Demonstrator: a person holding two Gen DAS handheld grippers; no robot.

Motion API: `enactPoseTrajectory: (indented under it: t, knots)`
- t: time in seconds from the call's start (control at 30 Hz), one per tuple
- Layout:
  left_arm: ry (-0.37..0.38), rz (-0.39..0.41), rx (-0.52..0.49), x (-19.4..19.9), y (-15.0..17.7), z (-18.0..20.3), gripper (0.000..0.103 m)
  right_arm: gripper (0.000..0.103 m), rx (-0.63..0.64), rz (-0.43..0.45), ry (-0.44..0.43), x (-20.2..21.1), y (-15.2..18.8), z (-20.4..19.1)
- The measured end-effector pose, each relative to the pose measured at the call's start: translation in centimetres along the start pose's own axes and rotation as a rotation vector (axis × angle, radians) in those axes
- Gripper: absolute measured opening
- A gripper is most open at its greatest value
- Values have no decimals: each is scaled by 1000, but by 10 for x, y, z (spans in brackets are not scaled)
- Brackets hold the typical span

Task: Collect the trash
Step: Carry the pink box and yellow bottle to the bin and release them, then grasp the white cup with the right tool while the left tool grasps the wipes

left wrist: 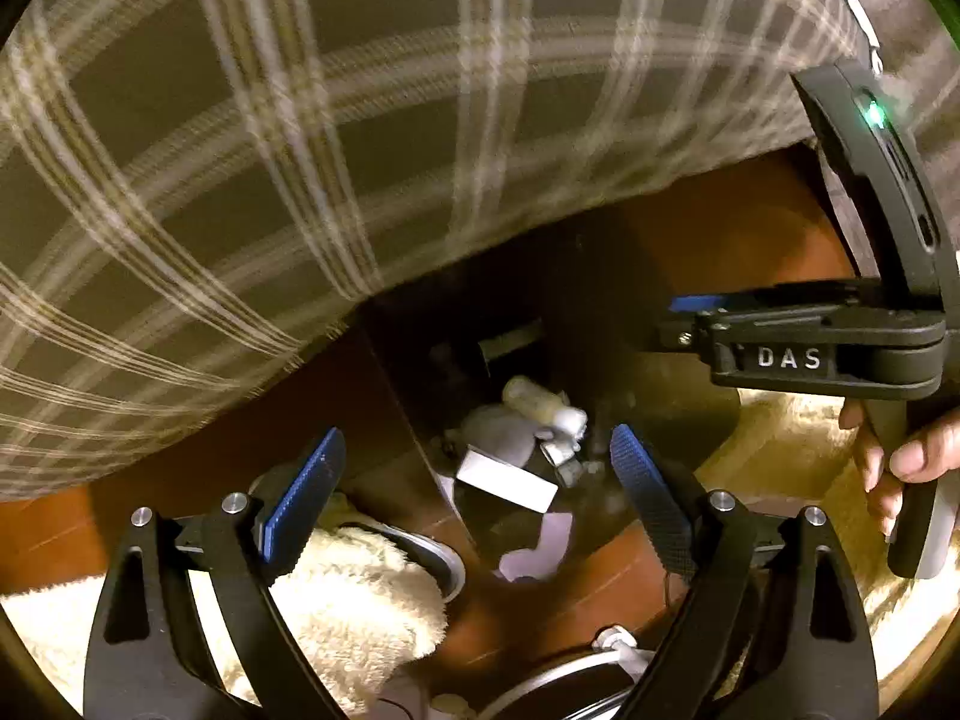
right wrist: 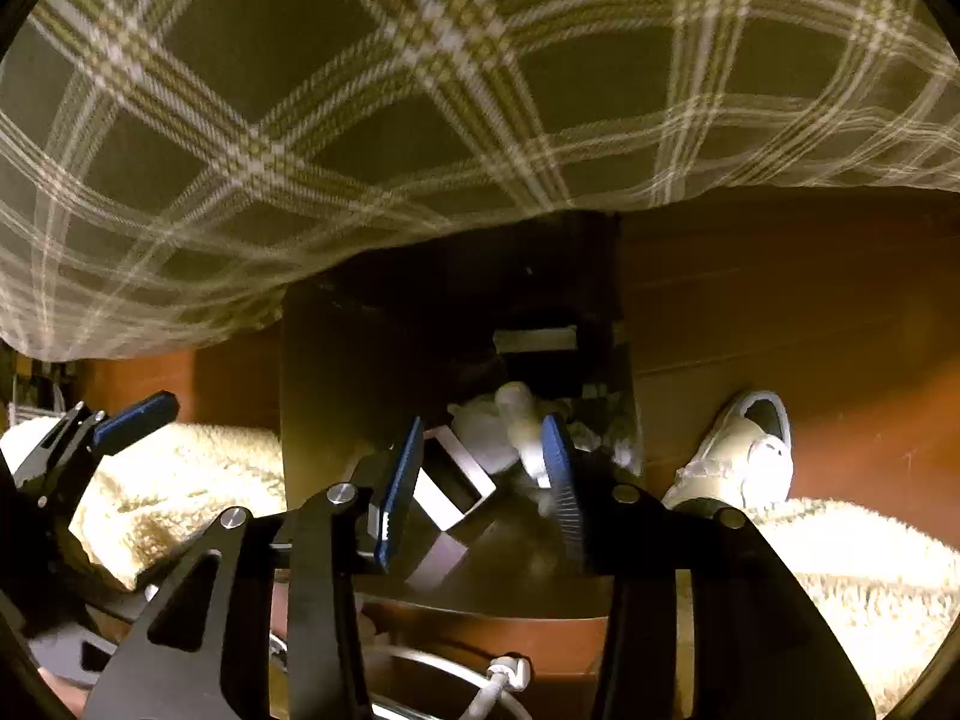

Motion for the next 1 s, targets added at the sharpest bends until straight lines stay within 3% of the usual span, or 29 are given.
enactPoseTrajectory:
  t: [0.23,0.5,0.67,0.8,1.0]
  knots:
    - [15,72,37,44,-24,-17,86,52,80,123,39,62,-13,-24]
    - [-15,230,9,125,-70,-27,86,67,215,378,99,184,-57,-73]
    - [-31,329,21,166,-119,-36,86,72,252,505,116,240,-103,-84]
    - [-56,382,47,181,-165,-49,86,72,254,559,114,262,-144,-85]
    - [-52,409,74,172,-235,-55,86,72,250,594,119,276,-206,-80]
Point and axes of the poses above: each gripper's, at about its wrist camera, not at the fingertips, and x roughly against the way its jaws point, z to its right, y to its underside, the point moved 10 cm from there along -x, roughly the way its jaws point, and after that the axes turned 14 degrees about -y, right-handed, at the moved point
